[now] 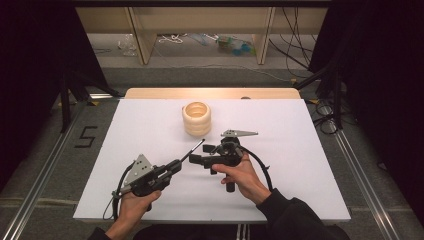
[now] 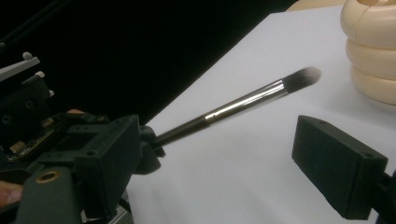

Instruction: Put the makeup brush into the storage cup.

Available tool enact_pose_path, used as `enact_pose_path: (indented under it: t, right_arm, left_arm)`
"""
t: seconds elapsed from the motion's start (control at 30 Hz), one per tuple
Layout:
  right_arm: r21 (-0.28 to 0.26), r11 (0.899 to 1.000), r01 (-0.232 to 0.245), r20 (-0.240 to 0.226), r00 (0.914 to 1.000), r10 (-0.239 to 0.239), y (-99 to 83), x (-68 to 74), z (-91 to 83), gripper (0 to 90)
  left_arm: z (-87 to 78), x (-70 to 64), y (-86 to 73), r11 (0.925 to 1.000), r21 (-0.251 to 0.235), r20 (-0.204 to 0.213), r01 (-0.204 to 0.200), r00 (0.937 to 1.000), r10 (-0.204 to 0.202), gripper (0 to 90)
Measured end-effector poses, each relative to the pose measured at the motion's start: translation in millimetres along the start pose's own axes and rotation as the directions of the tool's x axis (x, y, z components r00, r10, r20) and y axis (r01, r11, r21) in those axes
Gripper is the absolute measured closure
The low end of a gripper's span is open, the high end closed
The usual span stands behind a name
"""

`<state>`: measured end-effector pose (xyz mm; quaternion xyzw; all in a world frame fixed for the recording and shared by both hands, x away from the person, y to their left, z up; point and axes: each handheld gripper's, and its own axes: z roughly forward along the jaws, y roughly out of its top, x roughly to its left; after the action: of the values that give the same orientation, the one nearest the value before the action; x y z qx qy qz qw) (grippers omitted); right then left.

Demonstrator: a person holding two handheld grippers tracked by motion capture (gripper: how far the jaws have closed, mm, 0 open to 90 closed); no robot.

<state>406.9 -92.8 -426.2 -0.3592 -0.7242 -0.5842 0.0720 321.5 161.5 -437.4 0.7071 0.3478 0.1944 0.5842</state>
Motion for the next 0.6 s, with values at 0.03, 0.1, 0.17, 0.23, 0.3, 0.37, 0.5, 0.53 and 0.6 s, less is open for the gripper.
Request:
enact_pose_path:
  t: [0.03,0.1,0.17,0.23,0.3,0.37,0.5,0.53,0.6]
  right_arm:
    - [-0.005,1.000,-0.003,-0.006,1.0000,0.003,0.0,0.2,0.6,17.0]
    - [-0.009,1.000,-0.017,-0.014,0.9998,0.017,-0.4,1.2,1.6,17.8]
    - [-0.012,1.000,-0.018,-0.013,0.9998,0.018,-0.5,2.2,2.0,18.9]
    - [-0.018,1.000,-0.023,-0.017,0.9996,0.023,-1.2,2.3,3.3,19.8]
    - [-0.027,0.999,-0.028,-0.019,0.9994,0.027,-1.5,2.7,4.3,21.8]
    - [-0.027,0.999,-0.030,-0.023,0.9993,0.030,-1.4,3.0,4.1,22.7]
    - [-0.042,0.999,-0.033,-0.031,0.9990,0.032,-1.5,2.9,4.6,27.9]
    - [-0.042,0.999,-0.033,-0.031,0.9990,0.032,-1.5,2.9,4.6,27.9]
    - [-0.049,0.998,-0.040,-0.032,0.9987,0.038,-1.5,2.5,4.2,30.9]
  left_arm:
    - [0.2,-1.1,-0.3,1.0000,0.000,0.000,0.006,1.0000,-0.006,83.3]
    - [0.2,-2.2,-0.2,1.0000,0.000,0.001,0.001,1.0000,-0.001,83.3]
    - [1.0,-3.6,-0.1,1.0000,-0.003,0.006,0.006,1.0000,-0.006,83.3]
    - [1.0,-4.1,-0.1,1.0000,-0.002,0.011,-0.007,0.9999,0.007,83.3]
    - [0.8,-5.8,0.0,1.0000,-0.004,0.007,0.000,1.0000,0.000,83.3]
    - [1.0,-6.5,0.5,0.9999,-0.008,0.010,-0.007,0.9999,0.007,83.2]
    - [1.0,-8.1,0.4,0.9999,-0.010,0.010,-0.007,0.9999,0.007,83.3]
    - [1.0,-8.3,0.5,0.9999,-0.011,0.011,-0.005,0.9999,0.005,83.3]
    - [0.9,-9.0,0.5,0.9999,-0.010,0.010,-0.006,0.9999,0.006,83.3]
